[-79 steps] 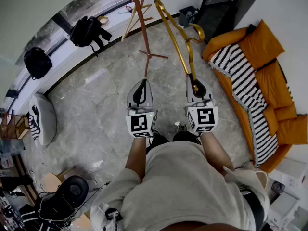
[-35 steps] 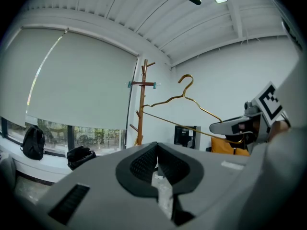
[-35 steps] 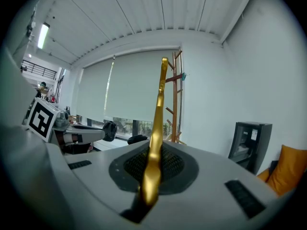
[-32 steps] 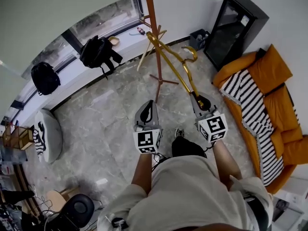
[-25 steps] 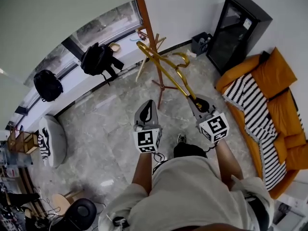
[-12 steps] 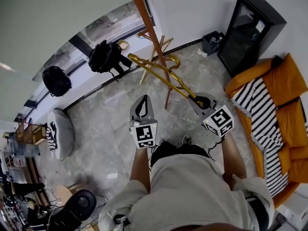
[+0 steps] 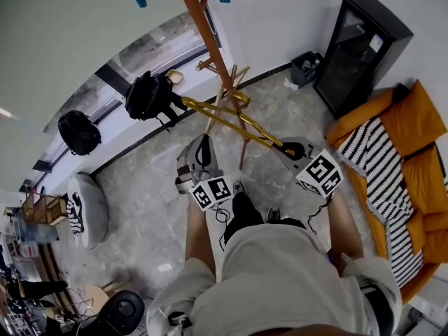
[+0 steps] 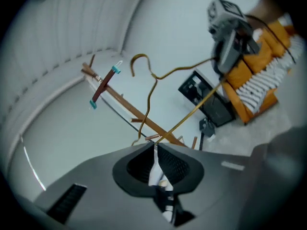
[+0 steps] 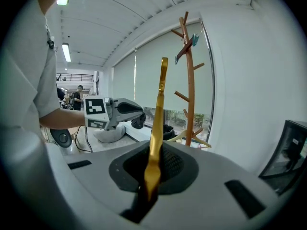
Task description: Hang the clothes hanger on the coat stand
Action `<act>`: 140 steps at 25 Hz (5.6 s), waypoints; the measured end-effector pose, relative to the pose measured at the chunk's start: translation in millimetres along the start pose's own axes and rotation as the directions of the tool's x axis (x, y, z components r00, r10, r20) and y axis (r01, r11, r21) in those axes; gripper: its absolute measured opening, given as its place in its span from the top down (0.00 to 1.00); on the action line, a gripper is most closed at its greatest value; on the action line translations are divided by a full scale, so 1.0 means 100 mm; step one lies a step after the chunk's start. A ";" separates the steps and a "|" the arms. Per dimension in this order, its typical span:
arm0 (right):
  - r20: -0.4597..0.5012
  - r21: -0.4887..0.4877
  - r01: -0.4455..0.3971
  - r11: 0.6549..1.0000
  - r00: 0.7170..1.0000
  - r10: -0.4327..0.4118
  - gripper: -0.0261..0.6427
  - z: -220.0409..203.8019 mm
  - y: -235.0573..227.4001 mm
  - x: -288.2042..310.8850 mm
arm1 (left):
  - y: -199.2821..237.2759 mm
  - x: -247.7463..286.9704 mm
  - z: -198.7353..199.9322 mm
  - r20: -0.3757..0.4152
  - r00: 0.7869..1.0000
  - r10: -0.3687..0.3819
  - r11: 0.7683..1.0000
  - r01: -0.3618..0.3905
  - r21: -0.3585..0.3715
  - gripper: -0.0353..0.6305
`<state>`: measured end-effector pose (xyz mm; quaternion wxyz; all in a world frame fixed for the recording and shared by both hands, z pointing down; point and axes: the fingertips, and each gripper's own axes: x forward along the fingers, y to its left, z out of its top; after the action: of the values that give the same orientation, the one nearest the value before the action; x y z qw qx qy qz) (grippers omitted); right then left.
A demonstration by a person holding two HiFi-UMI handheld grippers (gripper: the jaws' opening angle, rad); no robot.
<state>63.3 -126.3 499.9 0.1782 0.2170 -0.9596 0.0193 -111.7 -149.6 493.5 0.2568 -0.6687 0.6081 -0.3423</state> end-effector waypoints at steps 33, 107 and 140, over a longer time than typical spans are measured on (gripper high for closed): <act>-0.172 -0.115 -0.194 0.974 0.970 0.173 0.94 0.31 -0.51 0.99 | 0.31 1.28 -0.43 -0.092 0.988 -0.125 0.882 0.153 0.445 0.43; -0.289 -0.137 0.067 0.988 0.952 -0.104 0.94 -0.34 -1.64 1.75 | -0.16 2.66 -0.82 -0.079 0.963 -0.258 0.868 0.266 0.419 0.44; 0.136 0.141 0.232 0.963 0.958 -0.250 0.67 0.08 -1.59 1.03 | -0.20 1.55 -0.54 0.064 0.972 -0.224 0.859 0.228 -0.459 0.44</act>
<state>41.3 -313.4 522.4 0.0915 0.3438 -0.9337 0.0400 -136.6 -296.8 565.6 0.0505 -0.7787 0.5882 -0.2123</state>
